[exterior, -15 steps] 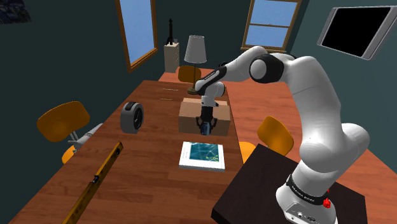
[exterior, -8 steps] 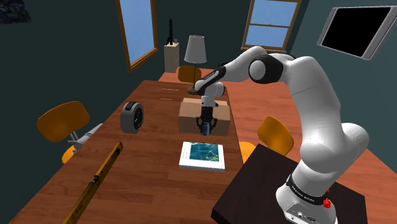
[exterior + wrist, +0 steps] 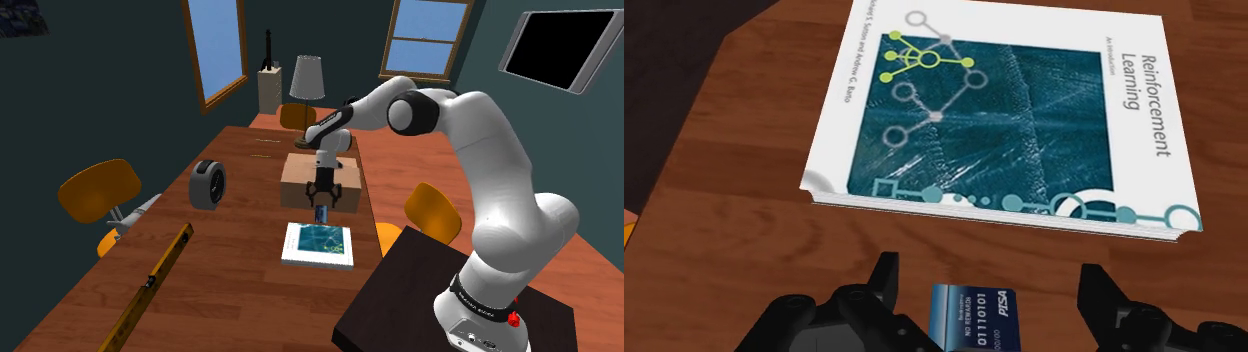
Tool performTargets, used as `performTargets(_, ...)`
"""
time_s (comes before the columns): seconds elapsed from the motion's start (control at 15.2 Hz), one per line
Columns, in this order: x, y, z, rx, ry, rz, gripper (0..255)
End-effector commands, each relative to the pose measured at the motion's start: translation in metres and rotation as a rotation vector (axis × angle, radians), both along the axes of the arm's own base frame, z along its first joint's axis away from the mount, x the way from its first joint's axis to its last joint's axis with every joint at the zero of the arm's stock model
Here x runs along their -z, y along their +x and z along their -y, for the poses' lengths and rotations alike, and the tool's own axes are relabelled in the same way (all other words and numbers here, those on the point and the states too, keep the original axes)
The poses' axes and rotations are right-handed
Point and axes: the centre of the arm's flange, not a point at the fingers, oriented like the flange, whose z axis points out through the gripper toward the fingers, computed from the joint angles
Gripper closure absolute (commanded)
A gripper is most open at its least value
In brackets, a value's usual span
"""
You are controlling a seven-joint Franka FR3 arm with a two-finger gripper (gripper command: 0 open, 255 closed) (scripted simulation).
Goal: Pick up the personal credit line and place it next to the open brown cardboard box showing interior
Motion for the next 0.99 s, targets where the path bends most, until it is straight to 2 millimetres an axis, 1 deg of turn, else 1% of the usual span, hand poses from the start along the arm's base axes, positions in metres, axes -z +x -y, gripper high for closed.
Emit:
performTargets(0.0, 0.066, -0.005, 0.015, 0.031, -0.066, 0.029, 0)
performTargets(0.07, 0.076, -0.008, 0.011, 0.031, -0.066, 0.029, 0)
performTargets(0.13, 0.045, -0.008, -0.004, 0.033, -0.064, 0.029, 0)
performTargets(0.4, 0.003, 0.008, 0.018, 0.033, -0.064, 0.029, 0)
performTargets(0.92, 0.003, 0.008, 0.018, 0.033, -0.064, 0.029, 0)
